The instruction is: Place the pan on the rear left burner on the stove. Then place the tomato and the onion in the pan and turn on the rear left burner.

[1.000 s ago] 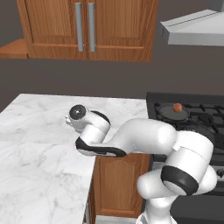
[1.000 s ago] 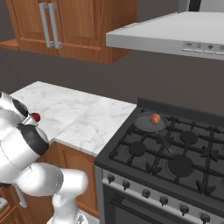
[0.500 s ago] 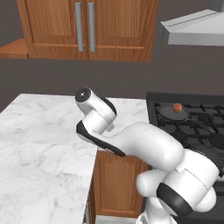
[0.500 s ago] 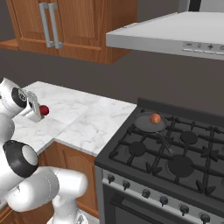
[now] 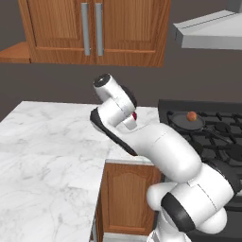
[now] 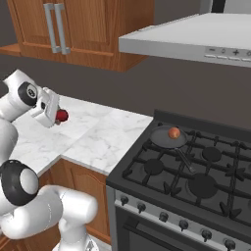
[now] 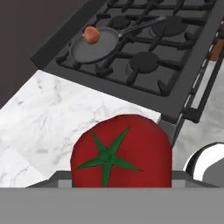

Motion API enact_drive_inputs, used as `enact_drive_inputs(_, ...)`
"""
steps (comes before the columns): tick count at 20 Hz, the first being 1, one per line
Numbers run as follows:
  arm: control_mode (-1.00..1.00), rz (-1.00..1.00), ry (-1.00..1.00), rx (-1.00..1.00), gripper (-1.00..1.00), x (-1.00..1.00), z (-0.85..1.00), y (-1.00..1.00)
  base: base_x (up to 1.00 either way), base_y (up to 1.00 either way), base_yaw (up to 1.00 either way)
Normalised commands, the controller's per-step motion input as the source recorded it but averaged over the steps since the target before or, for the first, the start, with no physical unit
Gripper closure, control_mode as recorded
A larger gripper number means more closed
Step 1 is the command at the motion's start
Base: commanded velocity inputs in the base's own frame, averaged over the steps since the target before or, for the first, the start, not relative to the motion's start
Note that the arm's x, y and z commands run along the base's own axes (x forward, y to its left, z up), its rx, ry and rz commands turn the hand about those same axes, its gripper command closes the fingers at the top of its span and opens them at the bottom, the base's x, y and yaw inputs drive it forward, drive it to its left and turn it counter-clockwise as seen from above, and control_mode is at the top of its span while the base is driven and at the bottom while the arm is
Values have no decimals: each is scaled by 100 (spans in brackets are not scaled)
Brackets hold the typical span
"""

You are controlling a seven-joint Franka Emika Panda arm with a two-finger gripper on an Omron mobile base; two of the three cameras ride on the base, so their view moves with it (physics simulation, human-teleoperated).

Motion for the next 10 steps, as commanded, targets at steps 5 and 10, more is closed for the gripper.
enact_drive_inputs(5, -100, -11, 0, 5, 100, 0, 32, -80, 0, 0, 0)
enact_drive_inputs(10, -100, -2, 0, 9, 100, 0, 16, -83, 0, 0, 0)
